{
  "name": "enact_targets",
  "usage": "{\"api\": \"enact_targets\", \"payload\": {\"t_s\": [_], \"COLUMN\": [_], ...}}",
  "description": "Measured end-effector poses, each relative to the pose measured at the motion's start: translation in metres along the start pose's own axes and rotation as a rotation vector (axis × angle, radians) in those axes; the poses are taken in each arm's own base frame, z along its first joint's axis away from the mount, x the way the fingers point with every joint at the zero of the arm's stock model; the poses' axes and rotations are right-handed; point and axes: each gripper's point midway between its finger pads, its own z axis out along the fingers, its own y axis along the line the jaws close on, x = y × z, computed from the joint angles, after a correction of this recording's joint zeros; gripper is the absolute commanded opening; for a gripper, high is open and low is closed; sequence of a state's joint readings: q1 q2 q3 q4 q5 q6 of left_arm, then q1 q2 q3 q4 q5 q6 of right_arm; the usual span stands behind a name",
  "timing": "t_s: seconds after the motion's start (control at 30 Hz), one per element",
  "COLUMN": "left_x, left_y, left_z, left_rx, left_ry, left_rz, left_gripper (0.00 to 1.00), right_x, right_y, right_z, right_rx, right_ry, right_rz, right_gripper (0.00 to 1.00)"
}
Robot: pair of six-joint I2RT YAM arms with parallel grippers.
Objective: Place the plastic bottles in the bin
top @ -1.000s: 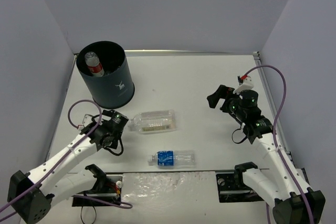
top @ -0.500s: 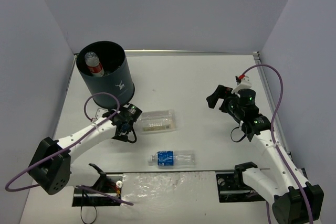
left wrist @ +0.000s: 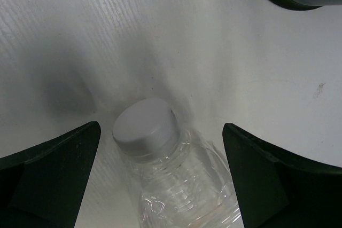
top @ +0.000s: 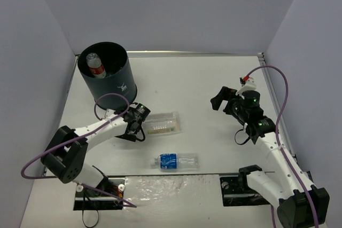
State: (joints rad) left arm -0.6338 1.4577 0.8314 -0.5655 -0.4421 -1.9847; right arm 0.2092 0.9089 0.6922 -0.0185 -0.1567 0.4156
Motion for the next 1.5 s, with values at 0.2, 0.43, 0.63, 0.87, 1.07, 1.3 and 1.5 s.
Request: {"api": "enact_targets", "payload": {"t_s": [0.2, 0.43, 0.63, 0.87, 1.07, 1.3, 1.5], "left_x": [0.005, 0.010, -0.007, -0.046, -0.078, -0.160, -0.228], "left_y": [0.000, 0.002, -0.009, -0.109, -0.246, -0.312, -0.313], "left_z": [0.008, 0.012, -0.009, -0.079, -0.210, -0.352, -0.388], "left_rx": [-0.008, -0.019, 0.038, 0.308, 0.803, 1.092, 0.966], "left_ry": [-0.001, 0.008, -0.009, -0.110, -0.191, -0.649, -1.000], "left_rz": [-0.004, 0.001, -0.027, -0.010, 0.339, 0.685, 0.852], "left_gripper": [0.51, 0.01, 0.00, 0.00, 0.00, 0.00, 0.00], "right_x": [0.001, 0.001, 0.001, 0.000, -0.007, -0.013, -0.012], "right_y": [-0.001, -0.002, -0.002, -0.001, 0.002, 0.005, 0.005], "right_z": [0.001, 0.002, 0.002, 0.001, -0.006, -0.013, -0.012], "right_rx": [0.003, 0.007, 0.007, 0.005, -0.010, -0.023, -0.021], "right_ry": [0.002, 0.005, 0.005, 0.001, -0.030, -0.059, -0.057], "right_rz": [0.000, 0.001, 0.001, 0.000, -0.015, -0.029, -0.035], "right_gripper": [1.00, 1.00, 1.00, 1.00, 1.00, 1.00, 1.00]}}
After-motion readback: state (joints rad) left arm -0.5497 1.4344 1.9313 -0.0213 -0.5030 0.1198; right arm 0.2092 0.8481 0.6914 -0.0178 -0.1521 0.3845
